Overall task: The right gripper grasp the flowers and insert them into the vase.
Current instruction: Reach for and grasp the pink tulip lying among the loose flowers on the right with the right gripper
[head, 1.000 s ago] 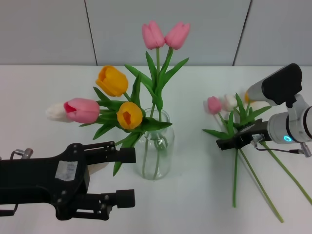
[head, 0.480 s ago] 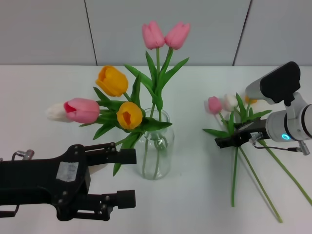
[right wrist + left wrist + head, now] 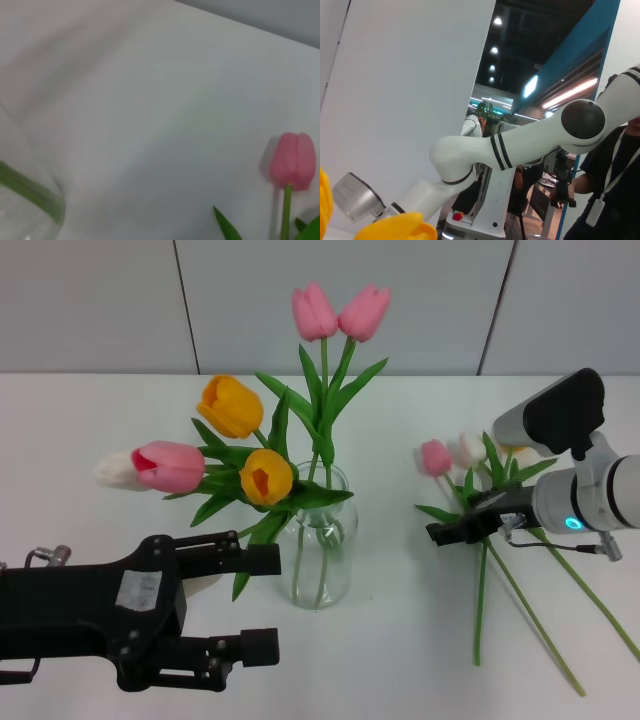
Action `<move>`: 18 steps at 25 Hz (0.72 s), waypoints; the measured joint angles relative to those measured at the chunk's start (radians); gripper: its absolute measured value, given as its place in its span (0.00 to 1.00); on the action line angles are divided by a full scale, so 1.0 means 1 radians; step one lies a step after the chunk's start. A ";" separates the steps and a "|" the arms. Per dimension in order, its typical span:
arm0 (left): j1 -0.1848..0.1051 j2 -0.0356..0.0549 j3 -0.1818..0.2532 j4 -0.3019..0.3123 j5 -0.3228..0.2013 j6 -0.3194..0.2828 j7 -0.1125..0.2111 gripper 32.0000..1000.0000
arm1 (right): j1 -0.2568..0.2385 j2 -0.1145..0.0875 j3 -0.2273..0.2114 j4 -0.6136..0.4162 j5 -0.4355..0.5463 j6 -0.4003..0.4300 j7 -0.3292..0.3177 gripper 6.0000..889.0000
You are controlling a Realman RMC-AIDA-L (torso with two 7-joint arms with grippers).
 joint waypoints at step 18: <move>0.000 0.0011 0.000 0.000 0.000 0.000 0.000 0.83 | -0.011 -0.007 0.008 0.017 0.005 0.036 0.001 0.90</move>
